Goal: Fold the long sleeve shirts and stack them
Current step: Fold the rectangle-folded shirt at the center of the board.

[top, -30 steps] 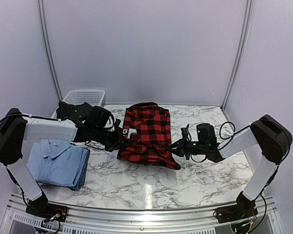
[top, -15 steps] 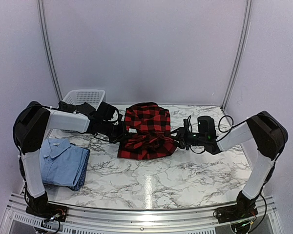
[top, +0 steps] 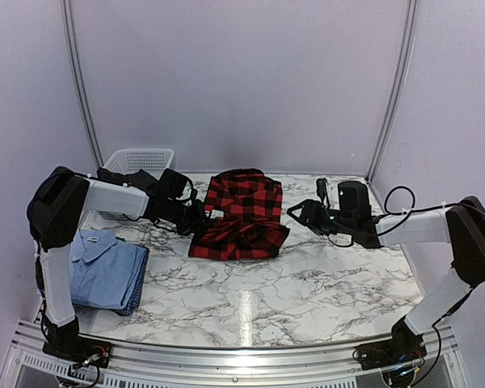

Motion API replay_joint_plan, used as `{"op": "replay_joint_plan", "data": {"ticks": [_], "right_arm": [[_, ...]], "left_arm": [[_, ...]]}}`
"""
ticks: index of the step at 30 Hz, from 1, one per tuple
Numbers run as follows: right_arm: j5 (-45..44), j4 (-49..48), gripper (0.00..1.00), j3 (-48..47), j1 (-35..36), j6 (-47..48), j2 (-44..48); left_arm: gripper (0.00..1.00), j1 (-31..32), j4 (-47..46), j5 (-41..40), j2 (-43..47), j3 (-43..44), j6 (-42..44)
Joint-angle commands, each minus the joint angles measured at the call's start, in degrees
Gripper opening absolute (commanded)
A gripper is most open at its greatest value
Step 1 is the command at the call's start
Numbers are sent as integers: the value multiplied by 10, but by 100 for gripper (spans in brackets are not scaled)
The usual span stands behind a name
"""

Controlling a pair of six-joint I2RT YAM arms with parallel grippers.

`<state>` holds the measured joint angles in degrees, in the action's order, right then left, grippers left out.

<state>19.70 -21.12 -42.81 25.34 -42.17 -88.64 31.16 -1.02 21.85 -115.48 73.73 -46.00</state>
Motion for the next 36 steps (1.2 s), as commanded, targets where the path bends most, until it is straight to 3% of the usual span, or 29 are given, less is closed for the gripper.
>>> {"op": "replay_joint_plan", "data": {"ticks": [1, 5, 11, 17, 21, 25, 27, 30, 33, 36], "right_arm": [[-40, 48, 62, -3, 25, 126, 20], [-71, 53, 67, -3, 69, 186, 20], [-94, 46, 65, -2, 85, 208, -5], [-95, 63, 48, -44, 96, 226, -32], [-101, 83, 43, -68, 101, 234, -47], [-120, 106, 21, -101, 101, 244, -59], [-129, 127, 11, -129, 101, 255, -72], [-145, 151, 0, -181, 100, 272, -100], [-162, 179, 0, -251, 97, 296, -142], [-183, 207, 0, -331, 86, 314, -191]], "left_arm": [[0, -4, -7, -2, -14, 13, 8], [0, -5, -7, 0, -16, 14, 8], [0, -8, -7, 2, -15, 16, 9], [0, -9, -5, 4, -16, 24, 9], [0, -10, -3, 4, -20, 31, 10], [3, -10, -3, 5, -23, 37, 10], [10, -11, -3, 3, -23, 38, 10], [37, -15, -2, -3, -20, 41, 10], [58, -19, -1, -9, -15, 42, 16], [70, -26, 4, -18, -2, 42, 27]]}}
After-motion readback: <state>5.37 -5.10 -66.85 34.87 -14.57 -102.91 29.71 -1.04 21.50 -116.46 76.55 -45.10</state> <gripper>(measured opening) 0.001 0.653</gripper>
